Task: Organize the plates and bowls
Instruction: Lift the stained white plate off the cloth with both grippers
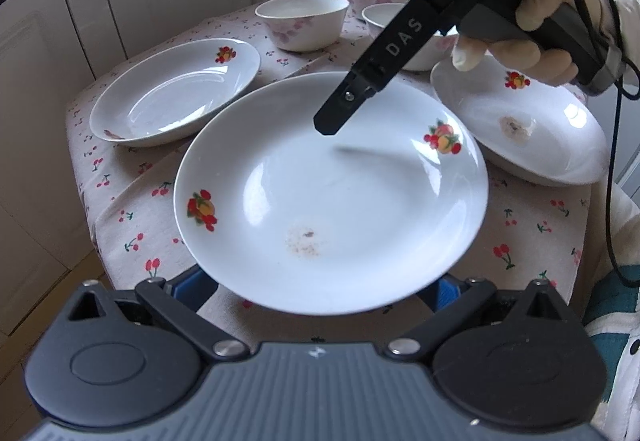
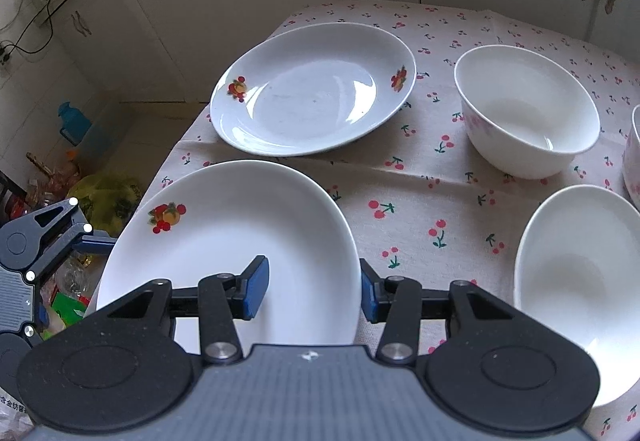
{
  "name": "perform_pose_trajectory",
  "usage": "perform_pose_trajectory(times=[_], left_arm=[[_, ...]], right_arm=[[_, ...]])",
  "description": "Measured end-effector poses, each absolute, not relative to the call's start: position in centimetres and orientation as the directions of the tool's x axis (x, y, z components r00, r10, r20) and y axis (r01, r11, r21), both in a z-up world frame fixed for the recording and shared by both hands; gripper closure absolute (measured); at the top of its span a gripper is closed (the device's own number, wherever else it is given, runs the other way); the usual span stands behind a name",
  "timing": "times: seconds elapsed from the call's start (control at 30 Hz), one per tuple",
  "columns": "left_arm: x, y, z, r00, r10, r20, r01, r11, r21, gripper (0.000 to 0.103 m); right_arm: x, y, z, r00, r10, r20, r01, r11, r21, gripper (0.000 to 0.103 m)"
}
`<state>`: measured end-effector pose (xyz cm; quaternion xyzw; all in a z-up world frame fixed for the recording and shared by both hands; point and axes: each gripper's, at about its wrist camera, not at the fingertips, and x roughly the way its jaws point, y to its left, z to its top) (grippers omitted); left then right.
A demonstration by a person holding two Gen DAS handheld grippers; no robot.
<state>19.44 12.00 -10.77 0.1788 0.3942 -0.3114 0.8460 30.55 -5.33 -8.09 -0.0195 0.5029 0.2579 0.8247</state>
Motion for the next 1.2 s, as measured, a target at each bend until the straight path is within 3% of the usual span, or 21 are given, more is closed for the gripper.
perform_pose_trajectory(times=[0.67, 0.77, 0.87, 0.93, 1.0, 1.2], left_arm=[[19.1, 12.4, -10.6, 0.51, -0.364, -0.779, 0.662, 0.744, 0.086, 0.001], [18.9, 12.4, -10.6, 0.51, -0.368, -0.778, 0.658, 0.749, 0.076, 0.001], [18.8, 12.5, -10.7, 0.506, -0.373, -0.778, 0.656, 0.752, 0.065, 0.001], [18.5, 12.5, -10.5, 0.507, -0.37, -0.778, 0.65, 0.757, 0.064, 0.001], [18.1, 12.5, -10.5, 0.504, -0.369, -0.781, 0.65, 0.758, 0.061, 0.001], [15.4, 12.7, -9.5, 0.529, -0.339, -0.778, 0.604, 0.795, 0.064, 0.001]], right_arm=[[30.2, -4.4, -8.7, 0.364, 0.415, -0.834, -0.465, 0.857, 0.223, 0.047], [30.0, -4.4, -8.7, 0.362, 0.425, -0.83, -0.473, 0.851, 0.23, 0.042], [30.0, -4.3, -8.7, 0.35, 0.446, -0.824, -0.478, 0.841, 0.252, 0.029], [29.7, -4.0, -8.6, 0.353, 0.446, -0.823, -0.483, 0.84, 0.248, 0.014], [29.2, -3.9, -8.3, 0.366, 0.442, -0.819, -0.486, 0.841, 0.237, 0.008], [27.1, -4.3, -6.6, 0.407, 0.451, -0.794, -0.517, 0.831, 0.207, 0.004]])
